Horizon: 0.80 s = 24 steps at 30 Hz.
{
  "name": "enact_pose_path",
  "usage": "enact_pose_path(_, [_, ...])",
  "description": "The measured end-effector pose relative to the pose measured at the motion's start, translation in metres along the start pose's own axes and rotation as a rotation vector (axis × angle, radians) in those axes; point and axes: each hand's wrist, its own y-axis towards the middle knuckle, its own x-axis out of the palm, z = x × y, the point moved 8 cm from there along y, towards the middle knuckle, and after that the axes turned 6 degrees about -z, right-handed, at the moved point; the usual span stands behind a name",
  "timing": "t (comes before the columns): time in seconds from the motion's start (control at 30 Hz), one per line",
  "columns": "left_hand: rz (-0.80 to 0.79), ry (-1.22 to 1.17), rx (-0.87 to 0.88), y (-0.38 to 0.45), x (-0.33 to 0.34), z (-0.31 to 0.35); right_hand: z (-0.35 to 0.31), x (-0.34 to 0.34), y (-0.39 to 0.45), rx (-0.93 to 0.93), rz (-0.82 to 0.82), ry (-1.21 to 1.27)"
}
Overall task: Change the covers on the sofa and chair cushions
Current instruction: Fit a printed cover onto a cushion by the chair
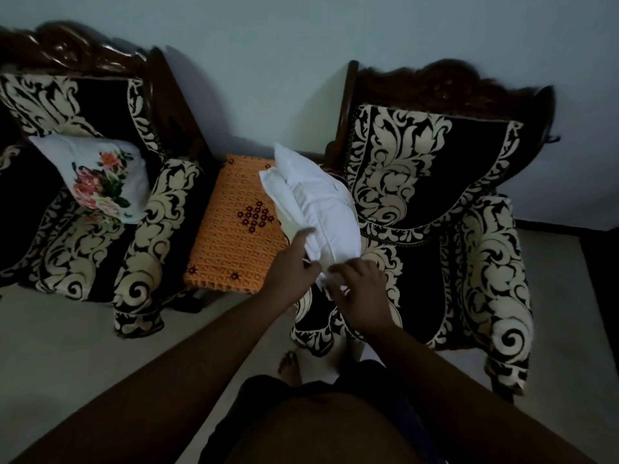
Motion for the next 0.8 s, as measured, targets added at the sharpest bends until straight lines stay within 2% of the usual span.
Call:
enact_pose_path(0.1, [-0.155, 0.12, 0.073, 0.008, 0.011, 0.008, 0.008, 0.02, -0.007, 0.115, -0.117, -0.034])
enact_pose_path(0.2, [-0.301, 0.246, 0.137, 0.015, 0.02, 0.02, 0.023, 0.025, 0.0, 0.182, -0.118, 0.093])
enact_pose_path(0.23, [-0.31, 0.421, 0.204, 0.02, 0.02, 0.029, 0.027, 0.024, 0.002, 0.152, -0.124, 0.171])
enact_pose_path(0.3, [-0.177, 0.951, 0.449, 0.031, 0.014, 0.052, 0.029, 0.016, 0.006, 0.019, -0.126, 0.34])
enact_pose_path(0.33, [-0.123, 1.137, 0.579, 0.036, 0.015, 0.065, 0.034, 0.01, 0.007, -0.031, -0.128, 0.412])
enact_pose_path(0.37, [-0.133, 1.232, 0.684, 0.041, 0.02, 0.075, 0.04, 0.003, 0.008, -0.052, -0.143, 0.472])
enact_pose_path(0.4, [-0.214, 1.284, 0.761, 0.047, 0.028, 0.079, 0.048, -0.002, 0.01, -0.06, -0.154, 0.526])
enact_pose_path(0.43, [-0.329, 1.308, 0.803, 0.055, 0.038, 0.08, 0.056, -0.007, 0.011, -0.049, -0.169, 0.577])
enact_pose_path(0.5, [-0.567, 1.327, 0.731, 0.075, 0.056, 0.074, 0.069, -0.018, 0.015, -0.005, -0.187, 0.688])
enact_pose_path(0.57, [-0.668, 1.286, 0.64, 0.092, 0.068, 0.073, 0.084, -0.025, 0.02, 0.078, -0.249, 0.868])
enact_pose_path(0.67, [-0.694, 1.013, 0.535, 0.107, 0.073, 0.069, 0.116, -0.02, 0.019, 0.327, -0.285, 1.097])
enact_pose_path(0.73, [-0.651, 0.833, 0.488, 0.114, 0.073, 0.071, 0.132, -0.01, 0.02, 0.457, -0.305, 1.153])
enact_pose_path(0.8, [-0.592, 0.749, 0.476, 0.121, 0.072, 0.08, 0.14, 0.0, 0.027, 0.569, -0.299, 1.18])
